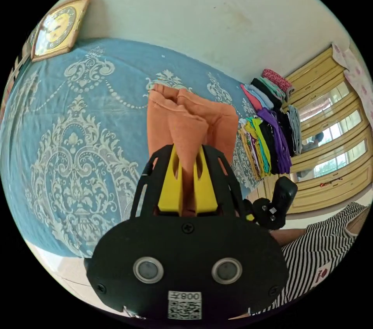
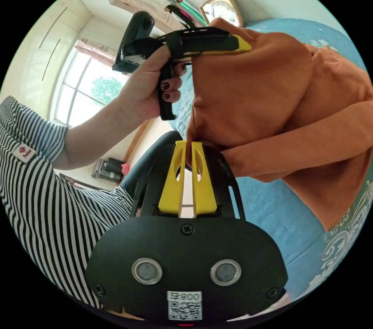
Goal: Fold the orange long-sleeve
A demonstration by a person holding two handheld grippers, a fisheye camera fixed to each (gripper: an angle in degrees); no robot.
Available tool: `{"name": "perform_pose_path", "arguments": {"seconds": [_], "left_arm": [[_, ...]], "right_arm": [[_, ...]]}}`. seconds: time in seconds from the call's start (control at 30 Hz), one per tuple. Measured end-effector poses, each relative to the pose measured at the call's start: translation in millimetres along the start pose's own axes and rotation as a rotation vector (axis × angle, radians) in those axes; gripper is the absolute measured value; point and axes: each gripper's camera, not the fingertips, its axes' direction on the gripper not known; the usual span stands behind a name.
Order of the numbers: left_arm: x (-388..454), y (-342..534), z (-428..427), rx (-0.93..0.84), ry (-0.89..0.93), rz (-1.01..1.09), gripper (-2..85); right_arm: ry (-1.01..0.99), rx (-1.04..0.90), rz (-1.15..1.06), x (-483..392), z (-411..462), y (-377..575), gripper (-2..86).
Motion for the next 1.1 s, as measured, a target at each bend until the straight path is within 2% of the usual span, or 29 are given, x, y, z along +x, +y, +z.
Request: {"name": "perform_pose_path", "arguments": {"seconds": [0.1,0.17,0.3,0.37,0.47,0.53,0.73,0.8,0.87,0.97,1.03,1.1], "left_arm": [[-35,36,-26,-0.012,0.006,-0.108,4.7],[-60,66,-35,-0.031,0.072,-0.174,4.4],[-85,96,-42,-0.047,0.110,-0.246,4.3],[-92,104,-45,-0.056,0.144,-0.242,4.1],[-96,110,-50,-0.062,0.159,-0.214,4.1],[-99,113,-54,-0.059,0.171,-0.207,4.1],[-121,126,-62,-0.050,0.240,-0.253,4.1],[-126,129,-63,-0.053,0.246,-0.251,4.2],[-131,131,-64,-0.063,0.258,-0.251,4.2],[-139,133,-66,-0.068,0.267,-0.256,4.2],[-142,135,-67,-0.068,0.275,-0.259,4.2],[-145,137,-68,-0.071,0.280,-0.262,4.2]], "right_arm": [[-0.037,0.051,0.037,26,-26,2,1.7],[-0.016,0.105,0.026,40,-51,-6,1.2],[0.254,0.279,-0.011,81,-121,-56,0.7],[0.384,0.298,-0.016,107,-139,-90,0.9],[0.501,0.224,-0.023,157,-143,-155,1.9],[0.550,0.096,0.003,206,-127,-207,3.3],[0.544,-0.316,0.045,313,-51,-280,5.4],[0.579,-0.391,0.021,329,-33,-287,5.4],[0.603,-0.412,-0.008,340,-24,-295,5.2],[0.586,-0.335,-0.017,351,-30,-311,4.4],[0.481,-0.219,0.003,365,-40,-325,3.9],[0.431,-0.233,0.021,381,-32,-334,3.8]]}}
